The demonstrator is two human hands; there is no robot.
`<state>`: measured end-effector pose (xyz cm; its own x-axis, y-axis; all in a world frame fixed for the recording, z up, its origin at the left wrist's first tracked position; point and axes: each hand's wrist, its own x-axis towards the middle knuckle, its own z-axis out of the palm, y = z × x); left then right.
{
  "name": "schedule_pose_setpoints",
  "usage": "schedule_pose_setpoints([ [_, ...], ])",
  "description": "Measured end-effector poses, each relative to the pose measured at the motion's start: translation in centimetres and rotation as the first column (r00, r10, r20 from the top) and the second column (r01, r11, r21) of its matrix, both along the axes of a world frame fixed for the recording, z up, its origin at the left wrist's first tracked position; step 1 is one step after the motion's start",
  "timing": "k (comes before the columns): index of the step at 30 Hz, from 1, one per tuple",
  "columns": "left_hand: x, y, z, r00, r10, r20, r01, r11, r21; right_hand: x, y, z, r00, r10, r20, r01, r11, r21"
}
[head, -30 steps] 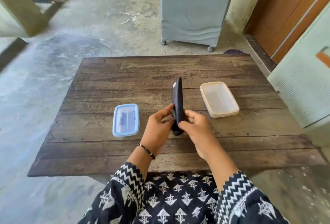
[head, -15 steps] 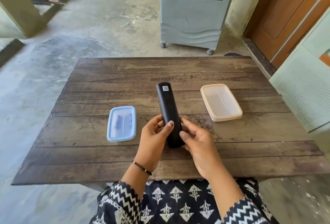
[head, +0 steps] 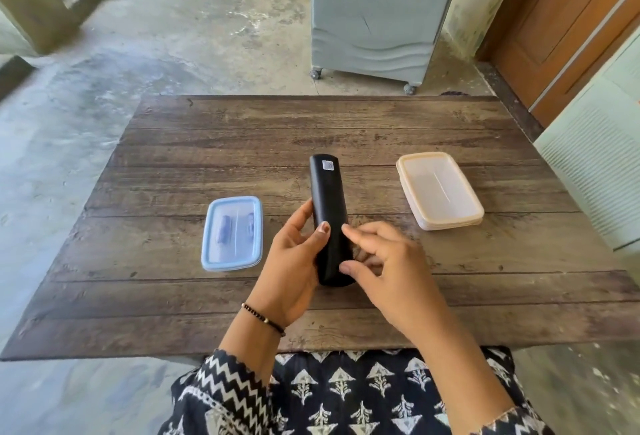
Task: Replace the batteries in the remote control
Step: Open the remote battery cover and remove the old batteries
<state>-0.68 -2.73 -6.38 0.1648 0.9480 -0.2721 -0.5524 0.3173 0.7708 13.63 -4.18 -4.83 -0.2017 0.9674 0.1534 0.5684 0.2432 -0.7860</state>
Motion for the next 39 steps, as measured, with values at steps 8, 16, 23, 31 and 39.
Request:
schedule_pose_setpoints([
  [8, -0.5, -0.4, -0.3, 0.999, -0.03, 0.015, 0.03, 0.999, 0.033, -0.1, -0.9, 0.7, 0.873, 0.069, 0.483, -0.222, 0.938, 0.267],
  [16, 0.1, -1.2, -0.2, 0.999, 0.009, -0.042, -0.009, 1.0, 0.006, 0.2, -1.4, -0.1, 0.734, 0.085, 0.674, -0.369, 0.883, 0.291],
  [23, 0.2, -1.3, 1.3, 0.998, 0.036, -0.061, -0.033, 0.998, 0.049, -0.3, -1.8, 0.9, 0.737, 0.036, 0.675, -0.366, 0.861, 0.354],
  [31, -0.3, -1.6, 2.0, 0.995, 0.05, -0.087, -0.046, 0.998, 0.047, -0.4, -1.9, 2.1, 0.852, 0.143, 0.503, -0.303, 0.919, 0.252],
  [39, -0.1, -2.4, 1.6, 0.997, 0.008, -0.073, -0.006, 0.999, 0.032, 0.2, -0.8, 3.7, 0.918, 0.228, 0.326, -0.259, 0.964, 0.054],
])
